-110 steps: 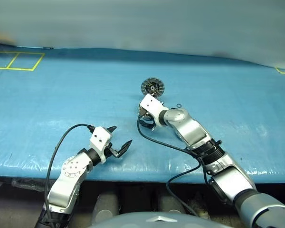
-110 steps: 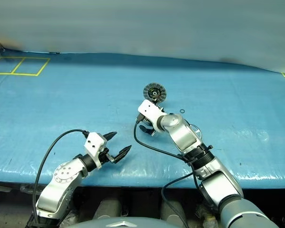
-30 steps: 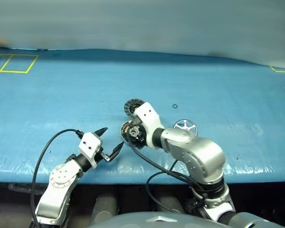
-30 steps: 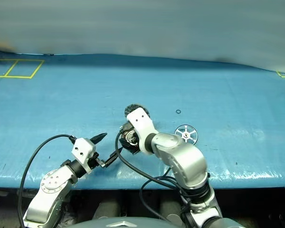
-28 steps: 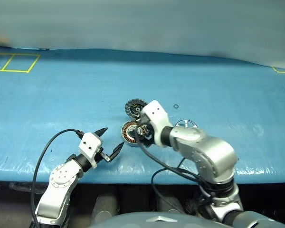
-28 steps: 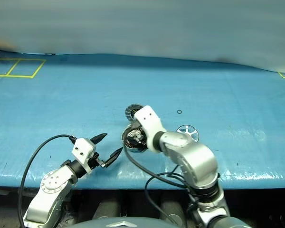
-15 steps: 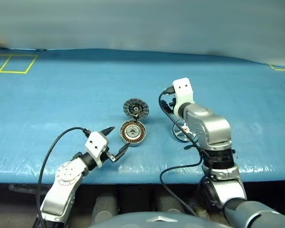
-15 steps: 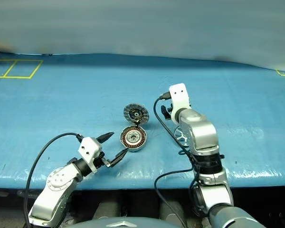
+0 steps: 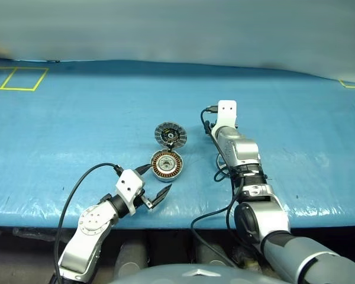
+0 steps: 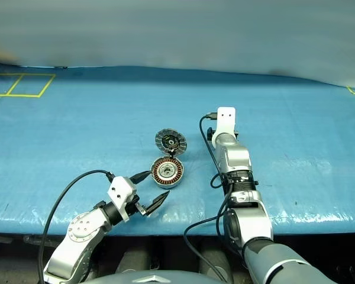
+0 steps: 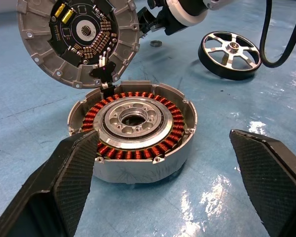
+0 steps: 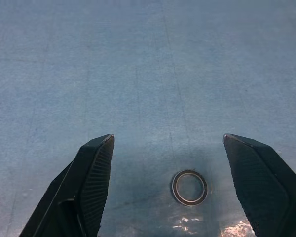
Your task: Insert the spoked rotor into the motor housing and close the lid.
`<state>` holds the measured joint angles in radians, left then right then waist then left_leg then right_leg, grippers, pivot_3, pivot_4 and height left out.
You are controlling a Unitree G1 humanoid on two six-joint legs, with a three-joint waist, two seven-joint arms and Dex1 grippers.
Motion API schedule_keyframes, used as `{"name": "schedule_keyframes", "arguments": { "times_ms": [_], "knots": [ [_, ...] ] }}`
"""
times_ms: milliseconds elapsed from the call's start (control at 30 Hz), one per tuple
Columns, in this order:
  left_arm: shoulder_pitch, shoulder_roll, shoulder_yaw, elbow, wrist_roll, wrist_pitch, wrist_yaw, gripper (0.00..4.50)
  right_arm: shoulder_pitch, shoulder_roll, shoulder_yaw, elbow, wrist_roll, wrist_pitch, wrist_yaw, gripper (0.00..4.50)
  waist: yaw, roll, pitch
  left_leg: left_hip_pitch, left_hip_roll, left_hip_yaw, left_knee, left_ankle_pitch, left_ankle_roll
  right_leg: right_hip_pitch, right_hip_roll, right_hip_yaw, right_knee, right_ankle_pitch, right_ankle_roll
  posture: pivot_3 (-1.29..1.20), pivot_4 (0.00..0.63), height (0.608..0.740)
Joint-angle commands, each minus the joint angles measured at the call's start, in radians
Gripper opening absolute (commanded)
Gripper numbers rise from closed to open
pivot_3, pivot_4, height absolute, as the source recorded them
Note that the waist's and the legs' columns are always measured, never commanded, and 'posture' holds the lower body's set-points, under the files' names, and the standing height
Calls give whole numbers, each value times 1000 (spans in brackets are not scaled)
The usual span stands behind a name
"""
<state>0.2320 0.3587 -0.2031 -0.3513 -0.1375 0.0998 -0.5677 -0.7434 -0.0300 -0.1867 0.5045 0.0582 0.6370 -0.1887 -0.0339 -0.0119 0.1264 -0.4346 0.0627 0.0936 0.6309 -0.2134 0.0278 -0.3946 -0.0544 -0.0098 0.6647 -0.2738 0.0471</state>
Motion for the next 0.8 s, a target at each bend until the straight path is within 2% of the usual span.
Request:
{"name": "schedule_keyframes", "arguments": {
  "times_ms": [33, 567, 700, 800],
  "knots": [
    [2, -3, -8, -27, -5, -15, -2, 4500, -21, 10, -39, -3, 29, -32, -29, 3719, -1, 0, 0, 0, 0, 0, 0, 0, 0, 0, 0, 0, 0, 0, 0, 0, 150, 740],
    [-1, -4, -7, -20, -3, -15, 1, 4500, 28, 50, -42, -21, 51, 59, -50, 3719, -3, 1, 0, 2, 0, 0, 0, 0, 0, 1, 0, 1, 1, 0, 0, 0, 150, 740],
    [-2, -2, -1, -19, -4, -14, 3, 4500, 37, 52, -57, -15, 61, 64, -61, 2861, -3, 0, 0, 3, 0, 0, 0, 1, 0, 2, 0, 1, 2, 0, 0, 0, 150, 740],
    [-2, -1, 2, -18, -4, -14, 3, 4500, 39, 50, -61, -7, 64, 59, -62, 1797, -4, 1, 0, 4, 0, 0, 0, 1, 0, 2, 0, 1, 2, 0, 0, 0, 150, 740]
  ]
}}
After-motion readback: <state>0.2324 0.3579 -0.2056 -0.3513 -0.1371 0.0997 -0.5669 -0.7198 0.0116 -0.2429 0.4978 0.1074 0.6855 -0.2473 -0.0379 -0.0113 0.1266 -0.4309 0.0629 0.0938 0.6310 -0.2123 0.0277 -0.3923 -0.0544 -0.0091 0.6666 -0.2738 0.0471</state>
